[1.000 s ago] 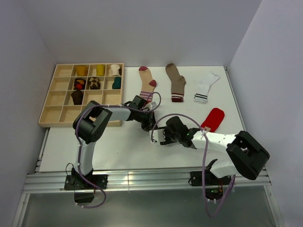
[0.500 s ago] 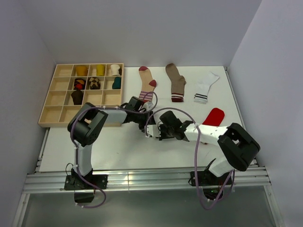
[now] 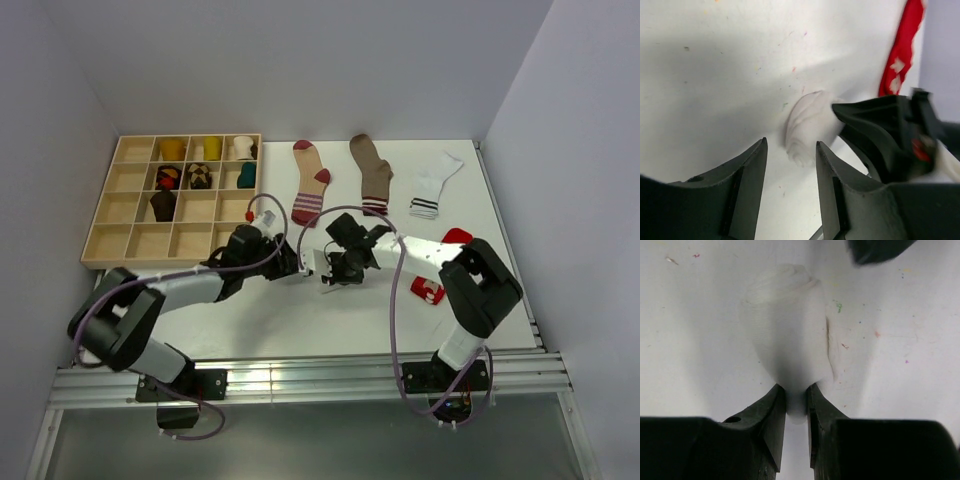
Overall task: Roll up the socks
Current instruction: Roll the sock at the center of the board.
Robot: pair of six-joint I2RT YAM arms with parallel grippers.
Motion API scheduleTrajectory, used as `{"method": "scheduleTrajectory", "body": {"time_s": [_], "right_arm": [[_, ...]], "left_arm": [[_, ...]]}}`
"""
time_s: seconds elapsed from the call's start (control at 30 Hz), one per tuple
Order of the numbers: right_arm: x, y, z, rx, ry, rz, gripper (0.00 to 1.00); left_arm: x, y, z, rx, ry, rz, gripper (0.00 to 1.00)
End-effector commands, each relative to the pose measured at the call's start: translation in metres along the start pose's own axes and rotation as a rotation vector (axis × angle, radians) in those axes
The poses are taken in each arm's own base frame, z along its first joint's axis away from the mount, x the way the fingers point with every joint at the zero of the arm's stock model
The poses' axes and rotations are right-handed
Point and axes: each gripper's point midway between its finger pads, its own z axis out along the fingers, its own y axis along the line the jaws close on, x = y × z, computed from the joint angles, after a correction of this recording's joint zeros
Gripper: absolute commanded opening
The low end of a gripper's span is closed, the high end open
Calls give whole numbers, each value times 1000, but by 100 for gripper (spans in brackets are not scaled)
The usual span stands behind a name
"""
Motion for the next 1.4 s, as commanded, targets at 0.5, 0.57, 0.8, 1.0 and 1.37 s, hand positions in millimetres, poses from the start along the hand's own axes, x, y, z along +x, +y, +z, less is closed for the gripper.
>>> {"method": "scheduleTrajectory", "body": {"time_s": [0.5, 0.57, 0.8, 1.0, 1.37], "right_arm": [[34, 38, -2, -507, 141, 240, 18], [36, 39, 0, -521, 152, 248, 18], [44, 39, 2, -541, 181, 260, 18], [50, 41, 5, -564, 209, 264, 18], [52, 40, 5, -586, 222, 274, 17]], "left_arm": [[-5, -37, -65, -87, -411, 475, 50], [4, -40, -59, -128, -390, 544, 50], [25, -71, -43, -159, -345, 838, 51], [52, -85, -13, -196, -242, 1076, 54], [71, -80, 24, -250, -117, 1314, 60]]}}
